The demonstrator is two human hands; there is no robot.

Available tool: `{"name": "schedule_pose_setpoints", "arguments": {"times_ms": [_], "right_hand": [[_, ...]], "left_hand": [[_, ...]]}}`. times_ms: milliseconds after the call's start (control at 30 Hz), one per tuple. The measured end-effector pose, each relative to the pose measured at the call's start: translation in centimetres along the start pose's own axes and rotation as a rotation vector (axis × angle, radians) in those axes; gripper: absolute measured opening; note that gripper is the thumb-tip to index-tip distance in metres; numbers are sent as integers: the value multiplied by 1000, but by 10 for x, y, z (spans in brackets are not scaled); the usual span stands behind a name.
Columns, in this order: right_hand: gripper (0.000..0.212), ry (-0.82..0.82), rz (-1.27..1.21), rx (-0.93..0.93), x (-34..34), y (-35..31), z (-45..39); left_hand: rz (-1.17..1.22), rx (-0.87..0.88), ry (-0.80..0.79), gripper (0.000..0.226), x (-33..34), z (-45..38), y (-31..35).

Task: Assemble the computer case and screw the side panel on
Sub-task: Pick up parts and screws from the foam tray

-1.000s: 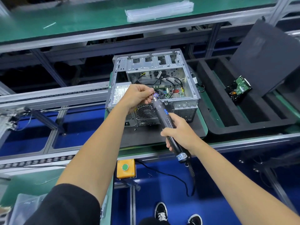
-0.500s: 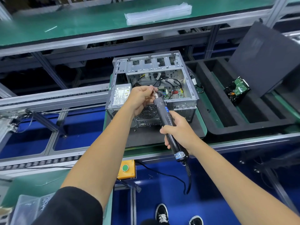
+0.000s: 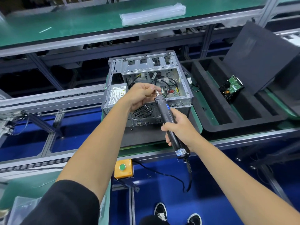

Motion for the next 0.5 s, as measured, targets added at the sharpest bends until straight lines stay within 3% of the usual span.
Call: {"name": "schedule_pose_setpoints", "arguments": {"times_ms": [67, 200, 267, 367, 500], "right_hand": [[45, 9, 3, -3, -3, 0, 2], [59, 9, 31, 57, -6, 10, 8], [59, -11, 49, 87, -4, 20, 14], [43, -56, 76, 99, 1, 39, 24], [41, -65, 105, 178, 7, 70, 31]], "left_hand": [[-26, 27, 6, 15, -4, 1, 3], [-222, 172, 379, 21, -22, -1, 10], [-406, 171, 471, 27, -28, -6, 6], [-711, 134, 410, 34, -25, -12, -5], [-953, 73, 271, 45, -14, -16, -20]]}}
Point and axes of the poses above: each hand's wrist, its own z-axis away from the middle knuckle, its own x-axis out of the palm, y = z × x, the point moved 2 cm from there along -z, towards the middle knuckle, and after that the axes turned 1 degree about -x, right-handed, at the moved point
